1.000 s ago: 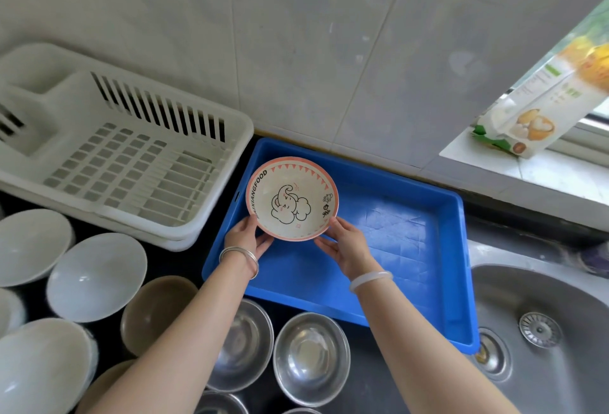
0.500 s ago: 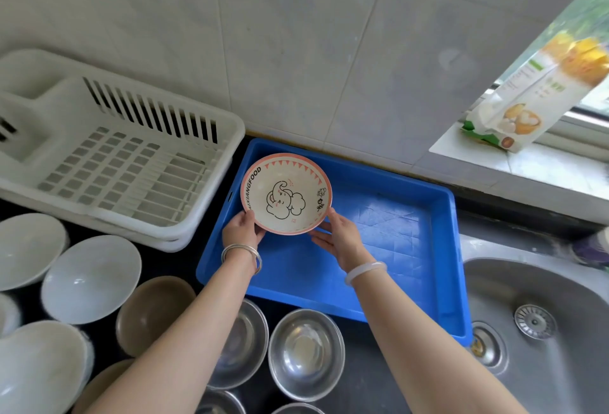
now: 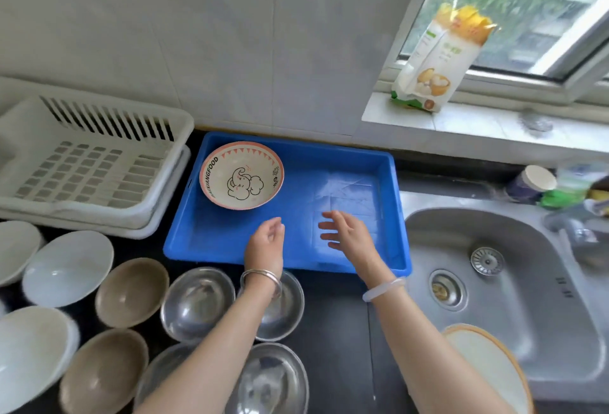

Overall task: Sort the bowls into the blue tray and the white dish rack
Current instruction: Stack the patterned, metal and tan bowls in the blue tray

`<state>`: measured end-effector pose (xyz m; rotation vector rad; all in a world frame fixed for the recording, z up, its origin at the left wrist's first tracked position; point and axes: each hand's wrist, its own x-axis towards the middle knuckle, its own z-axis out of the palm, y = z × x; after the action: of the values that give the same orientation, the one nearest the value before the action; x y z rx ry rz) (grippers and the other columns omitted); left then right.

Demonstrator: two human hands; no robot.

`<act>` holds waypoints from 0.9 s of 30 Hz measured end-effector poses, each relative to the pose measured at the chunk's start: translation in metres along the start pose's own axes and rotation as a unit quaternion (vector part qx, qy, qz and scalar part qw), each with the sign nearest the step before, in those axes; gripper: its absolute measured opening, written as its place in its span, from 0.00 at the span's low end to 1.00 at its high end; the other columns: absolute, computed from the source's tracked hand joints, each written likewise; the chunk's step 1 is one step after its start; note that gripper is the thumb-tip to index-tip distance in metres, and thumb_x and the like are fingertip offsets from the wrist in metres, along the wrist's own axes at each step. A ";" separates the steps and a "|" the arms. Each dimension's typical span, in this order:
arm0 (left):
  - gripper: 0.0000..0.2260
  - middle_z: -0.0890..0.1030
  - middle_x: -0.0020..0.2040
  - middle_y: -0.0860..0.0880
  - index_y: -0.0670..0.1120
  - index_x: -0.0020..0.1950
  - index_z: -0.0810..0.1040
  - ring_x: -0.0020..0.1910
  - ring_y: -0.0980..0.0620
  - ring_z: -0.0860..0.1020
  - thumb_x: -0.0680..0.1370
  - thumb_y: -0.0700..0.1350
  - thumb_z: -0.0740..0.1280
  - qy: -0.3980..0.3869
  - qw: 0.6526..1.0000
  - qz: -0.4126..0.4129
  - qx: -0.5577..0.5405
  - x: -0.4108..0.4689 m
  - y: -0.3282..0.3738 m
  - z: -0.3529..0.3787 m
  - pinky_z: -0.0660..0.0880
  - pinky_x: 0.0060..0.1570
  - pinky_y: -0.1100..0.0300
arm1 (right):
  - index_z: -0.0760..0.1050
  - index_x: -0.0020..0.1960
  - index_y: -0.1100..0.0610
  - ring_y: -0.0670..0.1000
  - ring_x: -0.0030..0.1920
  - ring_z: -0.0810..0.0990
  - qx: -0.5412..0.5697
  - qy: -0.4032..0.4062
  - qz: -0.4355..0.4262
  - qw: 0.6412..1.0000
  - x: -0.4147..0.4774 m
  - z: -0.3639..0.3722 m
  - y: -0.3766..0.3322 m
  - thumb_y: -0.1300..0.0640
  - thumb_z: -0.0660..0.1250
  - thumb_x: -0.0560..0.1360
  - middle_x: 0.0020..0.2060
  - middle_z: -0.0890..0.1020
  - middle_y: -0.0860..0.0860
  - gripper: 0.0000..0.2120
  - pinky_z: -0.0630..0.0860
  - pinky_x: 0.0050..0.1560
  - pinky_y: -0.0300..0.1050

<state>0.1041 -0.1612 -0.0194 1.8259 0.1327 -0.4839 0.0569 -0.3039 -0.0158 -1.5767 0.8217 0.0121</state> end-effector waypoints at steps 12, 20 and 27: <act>0.17 0.77 0.64 0.50 0.48 0.65 0.73 0.60 0.52 0.76 0.77 0.47 0.64 -0.295 0.927 0.065 0.223 -0.142 -0.039 0.136 0.67 0.54 0.69 | 0.75 0.65 0.54 0.55 0.63 0.76 -0.286 0.214 0.039 0.933 -0.154 -0.190 0.125 0.58 0.61 0.78 0.61 0.80 0.53 0.16 0.70 0.61 0.47; 0.17 0.79 0.54 0.52 0.51 0.67 0.70 0.51 0.51 0.79 0.78 0.45 0.62 -0.333 0.923 -0.035 0.191 -0.175 -0.075 0.174 0.80 0.45 0.56 | 0.73 0.65 0.52 0.55 0.51 0.79 -0.231 0.251 0.092 0.936 -0.199 -0.219 0.183 0.60 0.60 0.77 0.52 0.83 0.53 0.17 0.70 0.46 0.44; 0.15 0.76 0.43 0.57 0.52 0.65 0.70 0.40 0.55 0.78 0.79 0.42 0.60 -0.311 0.937 -0.071 0.144 -0.176 -0.073 0.174 0.76 0.26 0.64 | 0.78 0.57 0.55 0.51 0.43 0.78 -0.182 0.267 0.078 0.943 -0.200 -0.220 0.183 0.60 0.61 0.77 0.38 0.79 0.45 0.12 0.75 0.42 0.44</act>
<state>-0.1245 -0.2752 -0.0562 1.8612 -0.2558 -1.2129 -0.2807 -0.3889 -0.0364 -1.8896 1.4332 -0.1640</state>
